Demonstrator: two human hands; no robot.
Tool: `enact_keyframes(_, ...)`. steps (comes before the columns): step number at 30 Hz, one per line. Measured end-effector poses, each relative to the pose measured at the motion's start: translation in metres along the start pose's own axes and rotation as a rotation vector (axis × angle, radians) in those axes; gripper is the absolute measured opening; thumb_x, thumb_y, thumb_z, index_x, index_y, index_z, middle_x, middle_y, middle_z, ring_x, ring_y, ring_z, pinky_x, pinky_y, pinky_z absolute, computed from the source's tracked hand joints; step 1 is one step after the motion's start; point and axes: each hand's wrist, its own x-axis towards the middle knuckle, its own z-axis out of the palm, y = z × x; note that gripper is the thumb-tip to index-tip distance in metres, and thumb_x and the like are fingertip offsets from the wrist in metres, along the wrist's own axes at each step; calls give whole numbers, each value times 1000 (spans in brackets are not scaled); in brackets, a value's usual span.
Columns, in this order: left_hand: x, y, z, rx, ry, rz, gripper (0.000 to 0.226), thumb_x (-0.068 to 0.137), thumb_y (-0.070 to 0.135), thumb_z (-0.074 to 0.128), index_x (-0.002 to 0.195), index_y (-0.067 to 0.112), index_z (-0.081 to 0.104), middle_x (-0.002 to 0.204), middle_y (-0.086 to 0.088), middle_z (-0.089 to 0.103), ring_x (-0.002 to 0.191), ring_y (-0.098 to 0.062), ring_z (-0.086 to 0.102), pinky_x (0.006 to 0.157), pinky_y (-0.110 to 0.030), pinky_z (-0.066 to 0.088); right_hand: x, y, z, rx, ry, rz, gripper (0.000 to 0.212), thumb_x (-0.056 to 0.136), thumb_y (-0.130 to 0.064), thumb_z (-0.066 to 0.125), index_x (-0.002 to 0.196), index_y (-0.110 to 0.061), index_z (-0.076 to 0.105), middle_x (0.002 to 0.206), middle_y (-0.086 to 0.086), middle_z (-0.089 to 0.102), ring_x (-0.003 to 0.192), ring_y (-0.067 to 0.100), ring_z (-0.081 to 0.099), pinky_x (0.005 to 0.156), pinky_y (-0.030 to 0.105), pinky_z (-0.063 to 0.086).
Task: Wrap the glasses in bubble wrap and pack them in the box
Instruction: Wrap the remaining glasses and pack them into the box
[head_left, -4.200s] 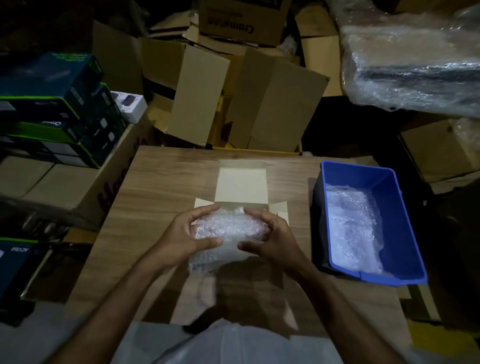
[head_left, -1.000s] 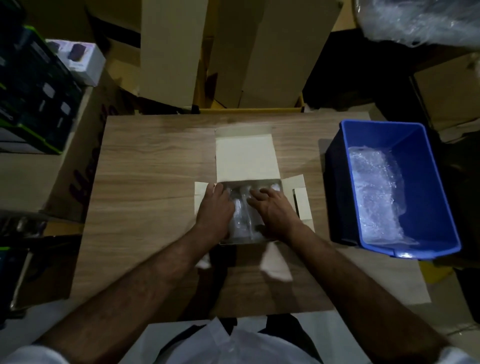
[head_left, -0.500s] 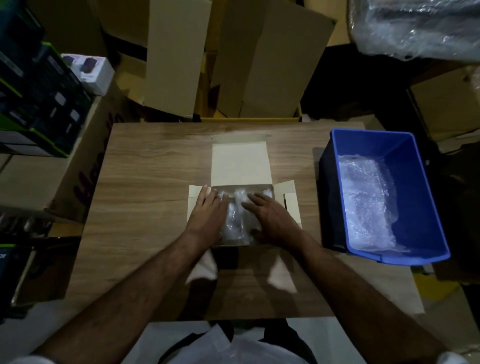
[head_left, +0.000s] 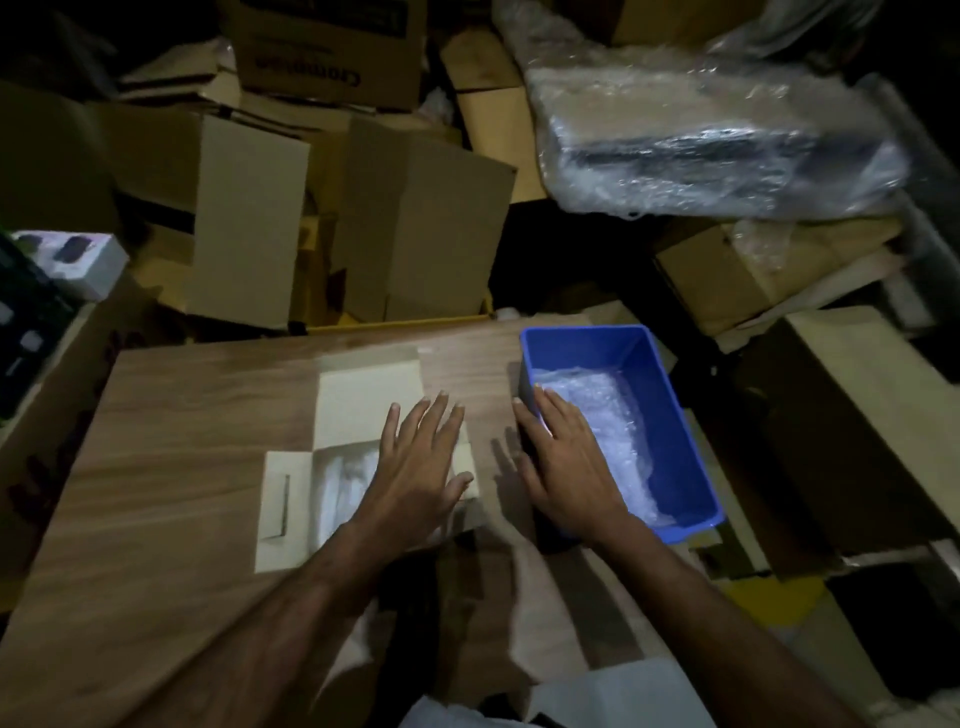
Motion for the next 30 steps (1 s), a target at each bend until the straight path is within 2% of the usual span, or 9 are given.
enact_keyframes(6,54,74,16,-125,-40,36,67,92,47,44,148,11,46,155,-17,43,141,-34,38,118,-47,12,-37,88,-9,-51,-55,182,72,88,-41,62,152,-12,44,163,19,31,150,38,30,119,53,31)
enact_keyframes(10,81,108,44,-99,-142,67,72,88,49,40,148,10,49,158,-19,38,143,-40,40,119,-50,25,-42,138,-4,-117,-404,217,94,78,-51,73,156,-17,35,167,21,15,154,38,17,124,47,22)
enact_keyframes(12,87,113,59,-44,-206,65,69,86,46,51,142,6,56,155,-22,41,139,-43,45,108,-59,40,-37,151,4,-174,-539,187,102,75,-54,77,158,-18,31,167,23,10,155,37,13,126,43,18)
enact_keyframes(14,89,114,72,-4,-256,51,70,84,40,68,142,4,55,158,-24,34,142,-45,40,108,-61,38,-29,159,14,-207,-625,151,104,74,-53,80,158,-19,29,166,25,8,154,38,12,126,41,17)
enact_keyframes(16,89,115,81,-11,-272,35,69,92,37,61,151,7,42,166,-20,14,152,-42,17,119,-56,22,-18,165,24,-204,-673,112,95,76,-45,81,156,-21,35,166,24,9,153,39,15,123,42,22)
enact_keyframes(18,88,112,88,-49,-268,16,65,98,32,48,157,13,30,169,-13,-3,155,-36,-5,123,-51,7,-9,167,32,-124,-670,73,69,86,-34,73,149,-20,47,163,24,19,152,39,21,121,39,23)
enact_keyframes(21,88,111,87,-110,-249,27,62,98,26,44,158,16,27,169,-10,-8,152,-30,-17,125,-50,1,-8,165,39,44,-643,97,41,99,-26,54,138,-13,58,156,20,38,151,33,24,120,33,20)
enact_keyframes(25,87,107,86,-143,-260,45,61,94,21,43,154,10,35,169,-15,1,154,-36,-8,124,-54,12,-18,164,41,295,-536,89,50,84,-37,68,129,-15,69,156,22,39,150,30,32,116,24,26)
enact_keyframes(30,86,103,85,-179,-255,48,64,92,14,44,155,8,33,169,-14,2,154,-36,-9,122,-53,15,-18,158,49,286,-781,-21,60,81,-50,79,133,-21,67,160,30,27,152,30,28,119,29,28)
